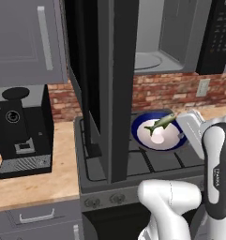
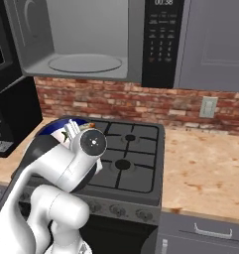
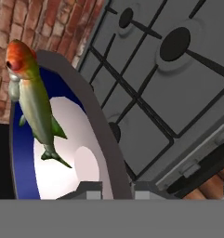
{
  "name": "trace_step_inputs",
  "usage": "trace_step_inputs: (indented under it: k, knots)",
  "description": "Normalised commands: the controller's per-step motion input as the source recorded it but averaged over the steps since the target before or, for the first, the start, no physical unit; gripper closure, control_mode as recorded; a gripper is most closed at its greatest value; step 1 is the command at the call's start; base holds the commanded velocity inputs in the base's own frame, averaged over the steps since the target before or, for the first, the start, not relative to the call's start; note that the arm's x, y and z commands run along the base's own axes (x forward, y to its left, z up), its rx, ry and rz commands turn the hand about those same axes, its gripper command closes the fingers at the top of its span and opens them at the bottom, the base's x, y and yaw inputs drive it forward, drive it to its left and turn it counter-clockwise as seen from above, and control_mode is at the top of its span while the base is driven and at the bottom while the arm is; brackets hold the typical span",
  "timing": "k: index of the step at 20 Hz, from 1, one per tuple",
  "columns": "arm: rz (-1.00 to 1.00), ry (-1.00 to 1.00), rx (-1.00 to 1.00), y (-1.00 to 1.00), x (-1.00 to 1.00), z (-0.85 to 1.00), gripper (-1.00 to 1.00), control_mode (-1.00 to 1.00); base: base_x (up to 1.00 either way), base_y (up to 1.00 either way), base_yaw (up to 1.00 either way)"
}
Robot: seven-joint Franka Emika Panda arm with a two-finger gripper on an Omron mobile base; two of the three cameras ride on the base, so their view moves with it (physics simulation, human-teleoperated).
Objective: Remove the apple from the bowl and place it on the small plate. Then place the bowl with only the fish in the microwave, close the door, and press the start button to microwave the fish.
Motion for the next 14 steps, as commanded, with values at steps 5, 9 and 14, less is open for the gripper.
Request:
trace_step_inputs:
  k: [5,9,14]
  knots:
    - [0.00,0.00,0.00,0.00,0.00,0.00,1.00,1.00,0.59,-0.33,0.00]
    - [0.00,0.00,0.00,0.00,0.00,0.00,1.00,1.00,0.51,0.05,0.00]
    - [0.00,0.00,0.00,0.00,0.00,0.00,1.00,1.00,0.60,0.01,0.02]
